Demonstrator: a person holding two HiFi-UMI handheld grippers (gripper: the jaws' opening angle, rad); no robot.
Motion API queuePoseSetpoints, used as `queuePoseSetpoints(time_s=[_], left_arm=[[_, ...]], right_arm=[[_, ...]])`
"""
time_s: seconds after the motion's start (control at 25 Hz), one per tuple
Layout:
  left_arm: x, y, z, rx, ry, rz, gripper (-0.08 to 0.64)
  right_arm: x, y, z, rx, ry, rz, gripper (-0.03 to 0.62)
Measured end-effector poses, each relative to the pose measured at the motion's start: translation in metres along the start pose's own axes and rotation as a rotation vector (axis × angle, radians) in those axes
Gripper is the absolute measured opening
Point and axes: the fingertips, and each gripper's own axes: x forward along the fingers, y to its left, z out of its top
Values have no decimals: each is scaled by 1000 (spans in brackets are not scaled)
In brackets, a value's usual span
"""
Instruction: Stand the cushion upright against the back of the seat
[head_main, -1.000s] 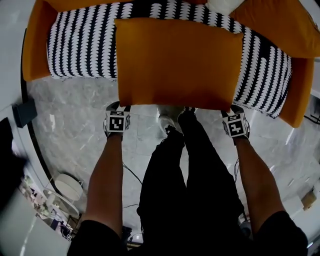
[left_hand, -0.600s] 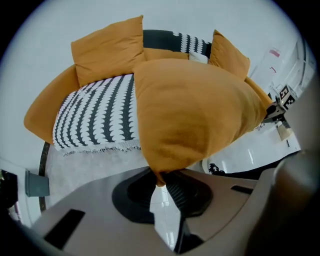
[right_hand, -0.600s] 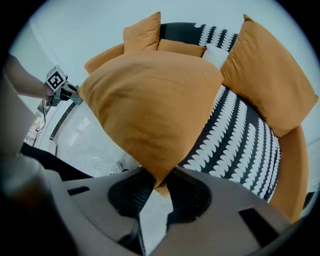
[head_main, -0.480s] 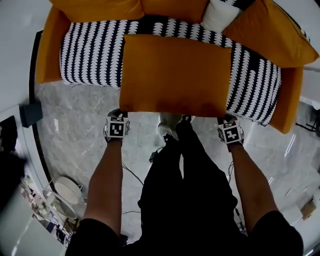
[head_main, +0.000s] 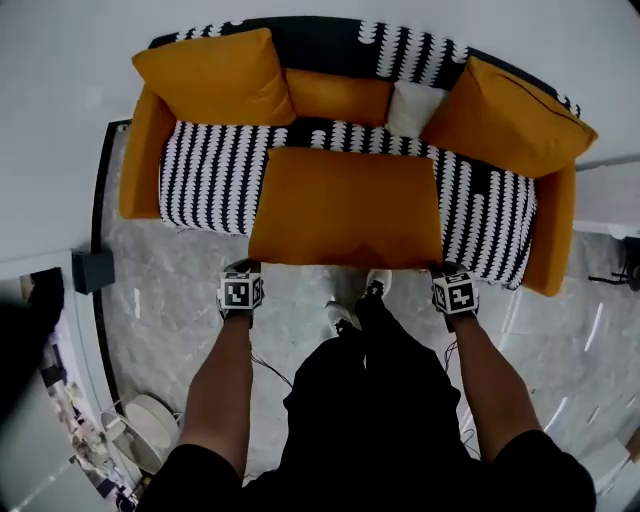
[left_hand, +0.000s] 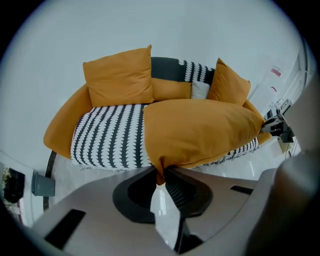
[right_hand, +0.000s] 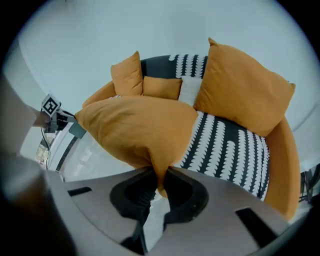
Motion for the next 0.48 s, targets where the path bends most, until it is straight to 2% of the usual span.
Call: queuePoseSetpoints(time_s=[0.48], left_arm=[[-71,-5,129,-124,-157,30,52]], right_arm=[[-55,-38,115,46,-178,58,58]])
